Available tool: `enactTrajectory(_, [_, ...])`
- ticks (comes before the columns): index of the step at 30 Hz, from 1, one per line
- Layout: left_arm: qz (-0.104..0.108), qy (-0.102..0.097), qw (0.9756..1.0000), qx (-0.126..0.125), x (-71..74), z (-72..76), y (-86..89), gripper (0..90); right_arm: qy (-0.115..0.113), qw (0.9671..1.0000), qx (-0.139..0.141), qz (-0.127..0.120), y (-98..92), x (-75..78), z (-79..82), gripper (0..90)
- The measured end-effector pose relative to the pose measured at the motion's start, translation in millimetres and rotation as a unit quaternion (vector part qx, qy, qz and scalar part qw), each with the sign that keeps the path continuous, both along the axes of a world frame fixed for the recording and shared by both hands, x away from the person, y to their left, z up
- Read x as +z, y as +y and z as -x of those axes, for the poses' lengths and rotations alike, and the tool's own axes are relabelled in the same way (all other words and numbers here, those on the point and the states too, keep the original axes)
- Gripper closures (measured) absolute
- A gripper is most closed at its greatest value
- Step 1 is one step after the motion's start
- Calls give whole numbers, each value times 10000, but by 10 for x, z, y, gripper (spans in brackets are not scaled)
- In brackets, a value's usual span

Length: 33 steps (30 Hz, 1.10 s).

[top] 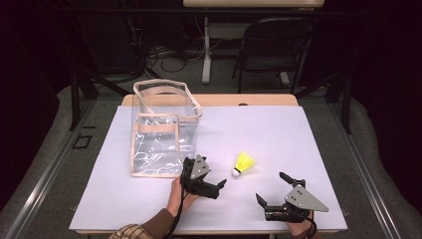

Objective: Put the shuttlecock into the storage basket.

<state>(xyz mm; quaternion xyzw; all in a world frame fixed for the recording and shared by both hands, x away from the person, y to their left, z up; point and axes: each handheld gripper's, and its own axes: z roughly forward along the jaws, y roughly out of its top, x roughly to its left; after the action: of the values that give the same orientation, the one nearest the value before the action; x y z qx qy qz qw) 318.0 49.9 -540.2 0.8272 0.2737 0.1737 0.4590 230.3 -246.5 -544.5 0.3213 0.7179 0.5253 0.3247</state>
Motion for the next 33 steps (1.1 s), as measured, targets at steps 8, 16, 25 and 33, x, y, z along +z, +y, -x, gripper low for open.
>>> enactTrajectory(8, [-64,126,9999,-9,-32,-67,-164,0,32,10000,5,21,-3,-2,-3,0])
enactTrajectory(16, [-237,182,9996,-21,-63,-108,-323,0,54,10000,4,10,0,-6,-8,0])
enactTrajectory(25, [-323,292,9990,-54,-100,-152,-431,32,68,10000,4,15,-1,-10,-10,0])
enactTrajectory(33, [-350,328,9988,-44,-114,-164,-535,164,78,10000,3,21,0,-10,-9,0])
